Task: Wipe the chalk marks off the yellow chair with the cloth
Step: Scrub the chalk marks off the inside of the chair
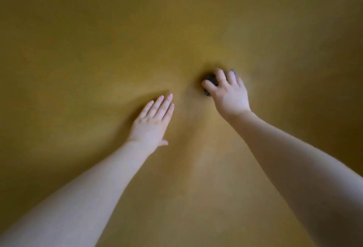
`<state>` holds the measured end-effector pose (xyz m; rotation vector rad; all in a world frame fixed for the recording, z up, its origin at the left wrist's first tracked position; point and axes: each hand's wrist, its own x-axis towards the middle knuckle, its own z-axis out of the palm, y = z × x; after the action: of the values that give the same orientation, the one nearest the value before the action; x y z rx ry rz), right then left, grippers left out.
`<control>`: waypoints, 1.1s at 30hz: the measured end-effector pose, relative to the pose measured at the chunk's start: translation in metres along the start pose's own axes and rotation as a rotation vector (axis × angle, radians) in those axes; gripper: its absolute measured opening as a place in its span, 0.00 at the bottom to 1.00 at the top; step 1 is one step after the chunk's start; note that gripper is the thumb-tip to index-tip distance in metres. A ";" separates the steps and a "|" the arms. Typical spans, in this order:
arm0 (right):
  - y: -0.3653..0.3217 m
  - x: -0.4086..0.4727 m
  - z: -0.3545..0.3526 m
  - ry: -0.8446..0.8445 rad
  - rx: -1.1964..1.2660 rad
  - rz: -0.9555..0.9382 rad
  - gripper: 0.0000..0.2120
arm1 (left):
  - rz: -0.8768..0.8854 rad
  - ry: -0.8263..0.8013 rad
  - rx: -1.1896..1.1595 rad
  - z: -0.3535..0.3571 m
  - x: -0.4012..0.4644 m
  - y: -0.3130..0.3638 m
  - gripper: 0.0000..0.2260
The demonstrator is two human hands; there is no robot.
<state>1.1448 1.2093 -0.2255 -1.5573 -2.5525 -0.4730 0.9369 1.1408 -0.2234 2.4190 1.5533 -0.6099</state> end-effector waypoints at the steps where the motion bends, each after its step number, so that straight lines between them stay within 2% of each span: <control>1: 0.022 0.005 -0.001 0.049 -0.048 -0.031 0.12 | 0.003 -0.020 -0.018 0.005 0.001 0.005 0.47; 3: 0.053 0.005 0.001 0.104 -0.085 -0.077 0.12 | -0.006 -0.069 -0.029 0.011 0.003 0.013 0.49; 5: 0.066 -0.006 0.008 0.114 -0.033 0.005 0.11 | -0.029 -0.100 -0.002 0.014 0.005 0.019 0.51; 8: 0.065 -0.055 0.023 0.025 0.091 0.131 0.09 | -0.065 -0.132 0.008 0.013 0.006 0.028 0.51; 11: 0.061 -0.114 0.022 -0.050 0.207 0.058 0.07 | -0.112 -0.134 0.023 0.009 0.003 0.037 0.49; 14: 0.059 -0.151 0.008 -0.196 0.271 -0.022 0.06 | -0.126 -0.114 -0.023 0.008 -0.007 0.050 0.40; 17: 0.048 -0.199 -0.020 -0.414 0.365 -0.084 0.12 | -0.079 -0.087 -0.085 0.004 -0.021 0.074 0.31; 21: 0.027 -0.269 -0.069 -0.671 0.464 -0.107 0.15 | -0.015 -0.143 -0.172 -0.008 -0.040 0.114 0.33; 23: 0.029 -0.276 -0.080 -0.766 0.478 -0.162 0.17 | -0.005 -0.170 -0.192 -0.015 -0.047 0.130 0.35; 25: 0.042 -0.260 -0.080 -0.723 0.438 -0.237 0.16 | -0.003 -0.183 -0.211 -0.021 -0.049 0.144 0.37; 28: 0.073 -0.203 -0.075 -0.468 0.373 -0.232 0.09 | 0.006 -0.175 -0.248 -0.027 -0.041 0.163 0.37; 30: 0.097 -0.160 -0.068 -0.305 0.277 -0.259 0.10 | 0.009 -0.176 -0.286 -0.028 -0.027 0.174 0.39; 33: 0.128 -0.108 -0.050 -0.240 0.043 -0.373 0.12 | -0.004 -0.194 -0.334 -0.027 0.001 0.180 0.41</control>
<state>1.3053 1.1556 -0.1797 -1.1863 -3.0315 -0.2741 1.1063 1.0752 -0.2090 2.0477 1.4495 -0.5206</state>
